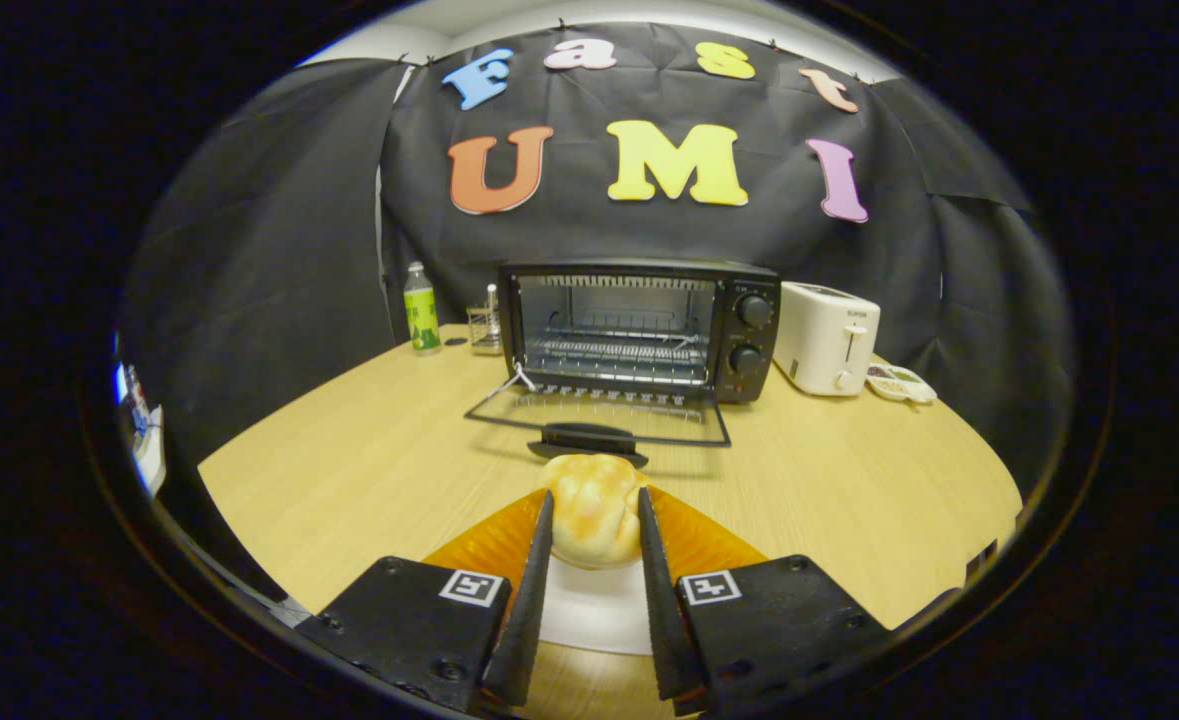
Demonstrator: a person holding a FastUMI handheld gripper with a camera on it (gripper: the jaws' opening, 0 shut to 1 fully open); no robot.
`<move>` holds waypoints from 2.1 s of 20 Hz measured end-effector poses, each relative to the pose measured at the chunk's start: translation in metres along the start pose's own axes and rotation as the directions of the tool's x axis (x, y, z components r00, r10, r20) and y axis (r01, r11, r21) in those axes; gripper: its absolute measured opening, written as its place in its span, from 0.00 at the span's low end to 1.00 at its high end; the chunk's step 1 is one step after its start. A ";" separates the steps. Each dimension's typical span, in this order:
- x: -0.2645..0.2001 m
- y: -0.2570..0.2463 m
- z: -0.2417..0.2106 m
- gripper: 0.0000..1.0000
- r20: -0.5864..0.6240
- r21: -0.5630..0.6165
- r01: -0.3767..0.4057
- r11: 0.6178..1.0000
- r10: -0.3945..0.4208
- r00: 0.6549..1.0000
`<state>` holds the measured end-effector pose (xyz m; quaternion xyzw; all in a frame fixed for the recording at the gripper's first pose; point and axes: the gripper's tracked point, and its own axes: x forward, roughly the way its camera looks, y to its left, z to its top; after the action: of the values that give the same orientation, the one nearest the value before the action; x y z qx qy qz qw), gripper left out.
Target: Open the toaster oven, put the food inside, and close the toaster oven door.
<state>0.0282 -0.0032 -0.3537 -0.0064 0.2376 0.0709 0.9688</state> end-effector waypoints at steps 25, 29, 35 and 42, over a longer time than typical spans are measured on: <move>0.293 -0.051 0.117 0.52 -0.062 0.080 0.053 0.995 -0.048 0.997; 0.293 -0.049 0.116 0.74 -0.062 0.063 0.064 0.996 -0.060 0.996; 0.244 -0.036 0.126 0.85 -0.032 0.083 0.015 0.996 -0.012 0.999; 0.131 -0.016 0.118 1.00 0.040 0.037 0.038 0.999 -0.039 0.998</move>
<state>0.1997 0.0037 -0.3099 0.0079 0.2191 0.0480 0.9745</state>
